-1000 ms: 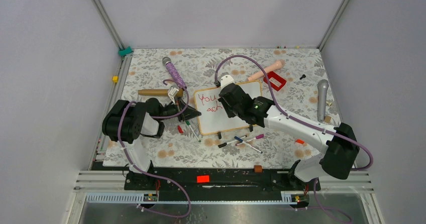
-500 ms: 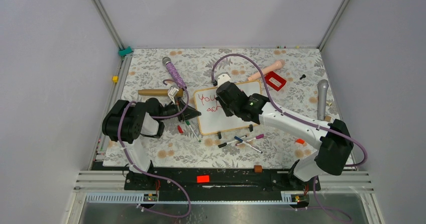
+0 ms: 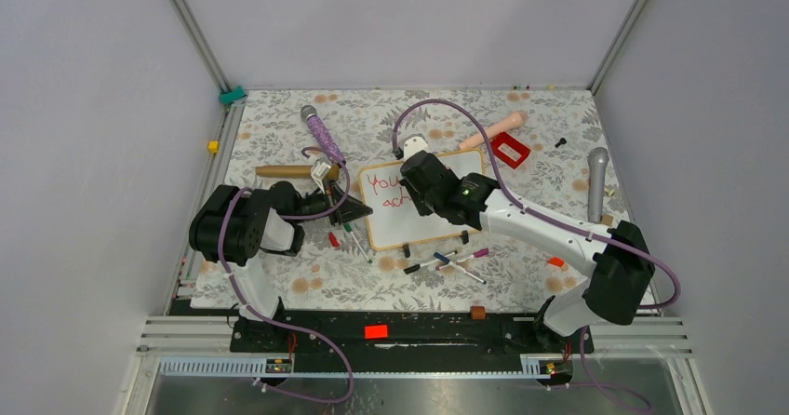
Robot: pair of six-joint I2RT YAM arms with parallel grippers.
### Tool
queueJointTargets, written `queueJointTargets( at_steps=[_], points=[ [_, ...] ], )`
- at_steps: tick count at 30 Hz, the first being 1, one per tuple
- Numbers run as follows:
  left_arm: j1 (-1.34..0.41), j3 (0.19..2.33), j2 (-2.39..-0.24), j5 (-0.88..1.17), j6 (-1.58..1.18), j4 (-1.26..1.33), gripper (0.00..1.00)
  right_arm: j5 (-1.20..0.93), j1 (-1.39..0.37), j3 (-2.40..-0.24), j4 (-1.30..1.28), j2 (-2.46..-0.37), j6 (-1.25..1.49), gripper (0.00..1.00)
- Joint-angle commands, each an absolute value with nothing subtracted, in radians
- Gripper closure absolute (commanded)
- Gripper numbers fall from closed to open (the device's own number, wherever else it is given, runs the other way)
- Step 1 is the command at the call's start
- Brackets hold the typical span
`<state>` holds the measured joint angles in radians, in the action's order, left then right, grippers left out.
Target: Write a sentence on the whiteboard
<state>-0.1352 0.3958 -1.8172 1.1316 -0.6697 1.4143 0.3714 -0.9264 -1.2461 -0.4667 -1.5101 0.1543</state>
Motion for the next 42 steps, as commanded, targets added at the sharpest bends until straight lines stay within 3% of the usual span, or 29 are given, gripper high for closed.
queueJointTargets(
  at_steps=[1,16,42],
  points=[
    [-0.127,0.416,-1.816,1.127,-0.6,1.48,0.99,0.359,-0.919,-1.265,-0.472,-1.505,0.154,1.0],
    [-0.127,0.413,-1.812,1.122,-0.599,1.48,0.99,0.31,-0.919,-1.135,-0.341,-1.353,0.154,1.0],
    [-0.132,0.41,-1.802,1.124,-0.594,1.48,0.99,0.327,-0.915,-1.154,-0.39,-1.425,0.17,1.0]
  ],
)
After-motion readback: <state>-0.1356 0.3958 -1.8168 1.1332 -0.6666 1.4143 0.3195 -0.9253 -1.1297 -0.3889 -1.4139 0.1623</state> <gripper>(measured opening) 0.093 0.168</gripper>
